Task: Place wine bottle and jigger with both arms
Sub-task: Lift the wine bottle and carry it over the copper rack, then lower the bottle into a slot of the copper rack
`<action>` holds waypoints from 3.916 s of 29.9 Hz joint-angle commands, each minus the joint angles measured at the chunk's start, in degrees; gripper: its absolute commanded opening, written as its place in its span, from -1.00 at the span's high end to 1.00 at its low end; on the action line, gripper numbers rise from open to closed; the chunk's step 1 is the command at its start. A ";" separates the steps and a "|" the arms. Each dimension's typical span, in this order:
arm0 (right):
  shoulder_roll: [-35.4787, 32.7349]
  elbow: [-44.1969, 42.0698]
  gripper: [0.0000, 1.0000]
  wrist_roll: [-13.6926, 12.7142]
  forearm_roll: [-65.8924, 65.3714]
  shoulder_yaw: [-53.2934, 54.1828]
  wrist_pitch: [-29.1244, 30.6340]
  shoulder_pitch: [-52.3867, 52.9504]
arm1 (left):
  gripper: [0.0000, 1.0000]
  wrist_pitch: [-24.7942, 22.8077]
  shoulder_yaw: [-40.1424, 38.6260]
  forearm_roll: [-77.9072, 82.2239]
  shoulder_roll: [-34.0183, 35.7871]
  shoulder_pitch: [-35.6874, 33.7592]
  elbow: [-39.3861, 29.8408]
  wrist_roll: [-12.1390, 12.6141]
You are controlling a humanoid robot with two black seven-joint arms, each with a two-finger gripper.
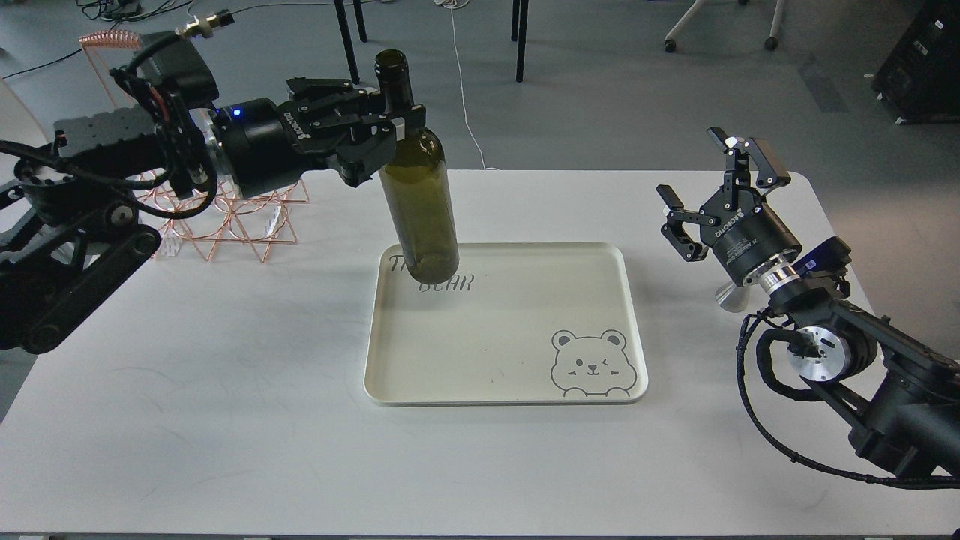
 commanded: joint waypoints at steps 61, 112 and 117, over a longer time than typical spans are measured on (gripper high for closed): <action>0.08 0.18 -0.97 0.00 -0.61 0.11 -0.08 -0.92 | 0.84 5.52 8.11 -6.17 9.11 -9.16 28.69 0.02; 0.17 0.18 -0.97 0.00 -0.61 0.11 -0.08 -1.80 | 0.17 6.66 10.49 -6.78 2.87 -5.20 33.61 0.02; 0.08 0.18 -0.97 0.00 -0.61 0.11 -0.08 -1.88 | 0.00 6.66 10.49 -6.78 2.69 -5.20 33.96 0.02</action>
